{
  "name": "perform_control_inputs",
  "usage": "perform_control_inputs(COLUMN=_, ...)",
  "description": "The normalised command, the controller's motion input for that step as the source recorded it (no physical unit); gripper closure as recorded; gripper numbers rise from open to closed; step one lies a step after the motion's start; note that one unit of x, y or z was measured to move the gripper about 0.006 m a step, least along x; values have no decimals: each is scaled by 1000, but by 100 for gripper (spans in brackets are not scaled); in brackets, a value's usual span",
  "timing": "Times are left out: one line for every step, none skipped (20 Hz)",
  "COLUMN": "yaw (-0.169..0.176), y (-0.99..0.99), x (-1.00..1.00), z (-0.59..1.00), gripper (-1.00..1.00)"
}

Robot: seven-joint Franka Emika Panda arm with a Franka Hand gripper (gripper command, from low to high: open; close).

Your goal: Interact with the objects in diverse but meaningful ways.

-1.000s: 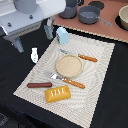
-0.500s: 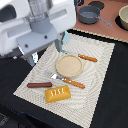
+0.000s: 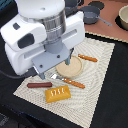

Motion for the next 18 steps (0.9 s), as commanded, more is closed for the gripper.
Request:
perform_control_inputs(yaw=88, y=-151, x=443, z=137, gripper=-100)
perform_control_inputs(yaw=116, y=-106, x=363, z=129, gripper=-100)
perform_control_inputs(yaw=129, y=-77, x=311, z=134, gripper=-100)
perform_control_inputs(yaw=146, y=-37, x=263, z=137, gripper=-100)
perform_control_inputs(yaw=150, y=-34, x=254, z=126, gripper=-100)
perform_control_inputs(yaw=153, y=-57, x=229, z=80, gripper=-100)
perform_control_inputs(yaw=167, y=-69, x=189, z=29, gripper=-100)
perform_control_inputs(yaw=175, y=-77, x=171, z=6, gripper=-100)
perform_control_inputs(yaw=175, y=-94, x=174, z=0, gripper=-100)
perform_control_inputs(yaw=175, y=-111, x=171, z=0, gripper=-100)
perform_control_inputs(yaw=188, y=-111, x=143, z=0, gripper=-100)
perform_control_inputs(yaw=186, y=-109, x=149, z=0, gripper=-100)
perform_control_inputs(yaw=185, y=-109, x=146, z=0, gripper=-100)
perform_control_inputs(yaw=180, y=-129, x=154, z=0, gripper=-100)
perform_control_inputs(yaw=170, y=-151, x=180, z=0, gripper=-100)
perform_control_inputs(yaw=166, y=-160, x=189, z=6, gripper=-100)
perform_control_inputs(yaw=161, y=-171, x=209, z=14, gripper=-100)
perform_control_inputs(yaw=159, y=-191, x=214, z=17, gripper=-100)
